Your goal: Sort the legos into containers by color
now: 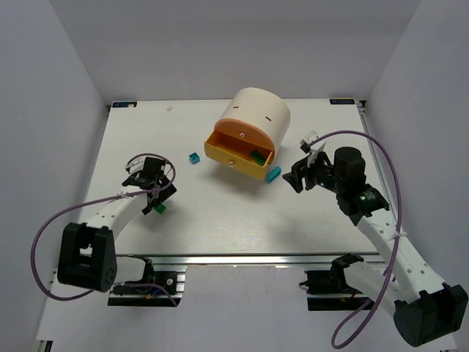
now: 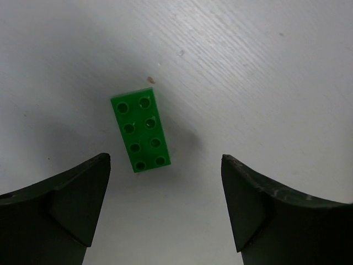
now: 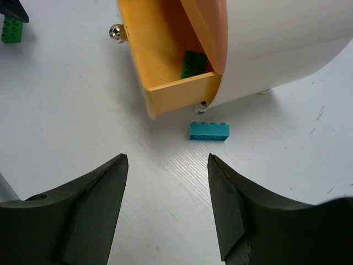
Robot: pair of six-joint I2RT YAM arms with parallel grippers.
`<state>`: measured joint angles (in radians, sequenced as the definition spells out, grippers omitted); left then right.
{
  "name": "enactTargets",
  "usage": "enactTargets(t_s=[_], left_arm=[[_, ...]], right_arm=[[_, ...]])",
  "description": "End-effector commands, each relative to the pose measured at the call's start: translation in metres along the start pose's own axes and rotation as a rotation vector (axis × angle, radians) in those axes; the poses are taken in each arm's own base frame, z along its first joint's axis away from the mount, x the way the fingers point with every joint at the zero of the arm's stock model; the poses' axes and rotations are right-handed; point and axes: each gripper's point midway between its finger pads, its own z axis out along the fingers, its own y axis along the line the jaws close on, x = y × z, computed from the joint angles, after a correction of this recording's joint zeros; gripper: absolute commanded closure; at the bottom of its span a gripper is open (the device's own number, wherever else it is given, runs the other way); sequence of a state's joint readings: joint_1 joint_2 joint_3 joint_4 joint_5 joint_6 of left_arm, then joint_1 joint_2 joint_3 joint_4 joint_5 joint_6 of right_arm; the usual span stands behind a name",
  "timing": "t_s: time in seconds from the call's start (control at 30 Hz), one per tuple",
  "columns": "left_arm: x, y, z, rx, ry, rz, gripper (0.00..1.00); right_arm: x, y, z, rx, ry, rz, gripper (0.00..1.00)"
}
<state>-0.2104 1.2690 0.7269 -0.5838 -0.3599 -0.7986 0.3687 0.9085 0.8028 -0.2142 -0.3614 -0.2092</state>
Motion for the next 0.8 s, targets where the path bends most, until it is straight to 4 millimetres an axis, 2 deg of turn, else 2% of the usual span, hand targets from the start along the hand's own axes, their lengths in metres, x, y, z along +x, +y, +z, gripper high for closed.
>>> enactTargets(t_s=[0.0,0.2,0.3,0.33,0.37,0.43,0.47,0.6,0.67,0.77], left_arm=[[0.014,0.001,0.012,-0.024,0.082,-0.112,0.09],[0.02,0.017,0.037,-0.11,0.11,-0.158,0.12],[0.022,0.024,0.043,-0.135,0.113,-0.172,0.2],[0.023,0.024,0.044,-0.135,0.119,-0.175,0.23],[0.023,0.026,0.045,-0.144,0.122,-0.183,0.33],[0.025,0.026,0.046,-0.142,0.128,-0.183,0.43],[0.024,0.026,0.045,-0.138,0.128,-0.185,0.52],[0.022,0.018,0.04,-0.093,0.131,-0.184,0.69],[0.018,0.008,0.034,-0.035,0.138,-0.172,0.74],[0.002,-0.021,0.011,0.131,0.094,-0.082,0.85]], right_arm=[[-0.017,-0.001,-0.008,0.001,-0.061,-0.012,0.35],[-0.017,-0.007,-0.015,0.019,-0.08,-0.007,0.35],[-0.016,-0.008,-0.014,0.016,-0.081,-0.006,0.35],[-0.016,-0.008,-0.014,0.015,-0.078,-0.004,0.35],[-0.015,-0.009,-0.014,0.018,-0.077,-0.003,0.35],[-0.015,-0.011,-0.015,0.021,-0.078,-0.003,0.36],[-0.014,-0.012,-0.015,0.025,-0.077,0.0,0.35],[-0.015,-0.014,-0.017,0.031,-0.086,-0.001,0.36],[-0.015,-0.015,-0.018,0.034,-0.086,0.0,0.36],[-0.016,-0.018,-0.019,0.046,-0.09,-0.012,0.36]])
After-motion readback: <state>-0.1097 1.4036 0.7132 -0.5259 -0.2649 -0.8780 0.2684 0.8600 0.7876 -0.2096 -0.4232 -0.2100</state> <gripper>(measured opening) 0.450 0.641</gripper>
